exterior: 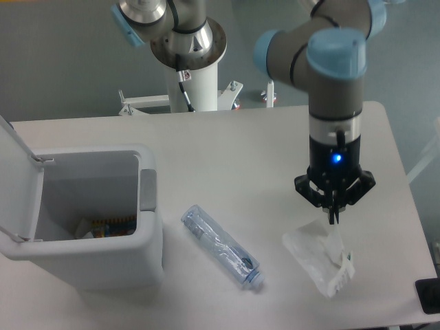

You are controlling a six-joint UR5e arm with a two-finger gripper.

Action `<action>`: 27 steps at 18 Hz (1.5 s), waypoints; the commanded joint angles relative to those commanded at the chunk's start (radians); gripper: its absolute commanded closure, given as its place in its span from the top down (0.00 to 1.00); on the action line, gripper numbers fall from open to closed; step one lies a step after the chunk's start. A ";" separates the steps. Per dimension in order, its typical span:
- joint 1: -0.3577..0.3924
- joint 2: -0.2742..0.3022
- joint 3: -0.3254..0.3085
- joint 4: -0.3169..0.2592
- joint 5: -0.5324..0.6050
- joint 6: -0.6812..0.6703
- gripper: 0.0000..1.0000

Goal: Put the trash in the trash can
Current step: 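Carry the plastic bag over the trash can and release it, then move the open gripper back toward the water bottle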

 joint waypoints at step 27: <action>-0.434 0.293 -0.226 0.002 -0.012 -0.188 0.99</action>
